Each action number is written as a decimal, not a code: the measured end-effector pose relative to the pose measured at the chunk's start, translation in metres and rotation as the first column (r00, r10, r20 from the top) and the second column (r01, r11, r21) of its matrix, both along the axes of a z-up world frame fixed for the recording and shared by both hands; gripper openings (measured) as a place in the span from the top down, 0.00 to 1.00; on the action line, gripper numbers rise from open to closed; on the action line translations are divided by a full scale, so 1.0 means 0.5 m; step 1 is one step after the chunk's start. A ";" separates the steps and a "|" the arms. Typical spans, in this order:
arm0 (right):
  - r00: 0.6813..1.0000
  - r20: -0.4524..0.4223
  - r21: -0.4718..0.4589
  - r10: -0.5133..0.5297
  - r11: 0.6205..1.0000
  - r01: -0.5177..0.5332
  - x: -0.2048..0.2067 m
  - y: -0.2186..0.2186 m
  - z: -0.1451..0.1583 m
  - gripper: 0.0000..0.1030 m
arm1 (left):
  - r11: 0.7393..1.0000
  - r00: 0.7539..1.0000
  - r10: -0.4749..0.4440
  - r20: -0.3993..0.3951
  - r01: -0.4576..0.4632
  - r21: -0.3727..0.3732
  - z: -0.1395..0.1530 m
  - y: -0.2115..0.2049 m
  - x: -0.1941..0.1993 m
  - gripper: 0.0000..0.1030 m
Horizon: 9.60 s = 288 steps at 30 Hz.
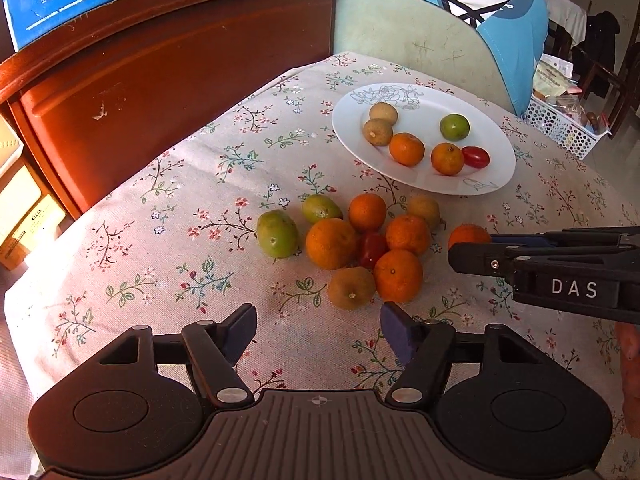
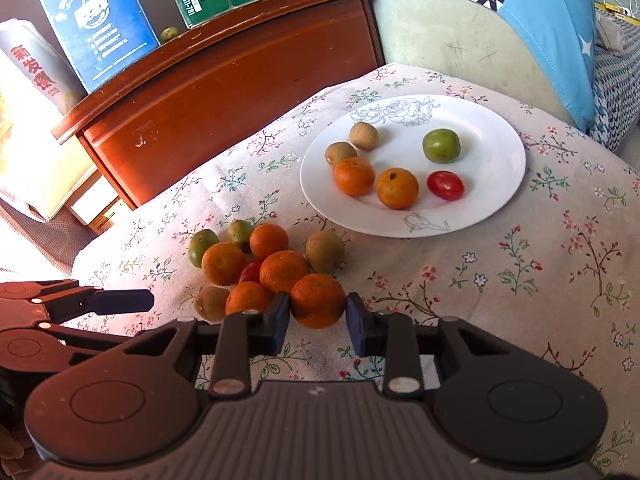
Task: Organize fruits
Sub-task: 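Close the right tool on a tangerine while the left tool grasps a brown round fruit, then lift the tangerine over the plate with the right tool while the left tool carries the brown fruit there, then open the right tool to set the tangerine on the plate while the left tool releases the brown fruit, then withdraw both tools from the plate back to the fruit pile, then close the right tool on a tangerine while the left tool grasps a green-orange mango-like fruit, then lift the tangerine over the plate with the right tool while the left tool carries its fruit there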
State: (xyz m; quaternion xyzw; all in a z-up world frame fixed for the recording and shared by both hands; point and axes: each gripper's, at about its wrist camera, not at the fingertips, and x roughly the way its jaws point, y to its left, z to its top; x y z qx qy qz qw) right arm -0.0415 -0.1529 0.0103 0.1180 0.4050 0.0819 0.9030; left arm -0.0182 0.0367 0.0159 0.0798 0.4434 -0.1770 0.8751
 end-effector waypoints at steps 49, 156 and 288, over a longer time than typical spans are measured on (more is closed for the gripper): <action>0.997 0.039 0.103 -0.059 0.993 0.055 -0.008 -0.035 0.053 0.70 | 0.991 0.989 -0.025 0.143 0.043 -0.123 0.078 -0.033 -0.006 0.76; 0.989 0.116 0.142 -0.095 0.987 0.078 0.018 -0.077 0.136 0.59 | 0.971 0.977 0.190 0.100 -0.172 -0.163 0.148 0.011 0.072 0.40; 0.998 0.022 0.047 0.056 0.997 -0.057 0.010 0.044 0.036 0.69 | 0.968 0.989 0.124 0.082 -0.103 -0.230 0.105 -0.009 0.080 0.76</action>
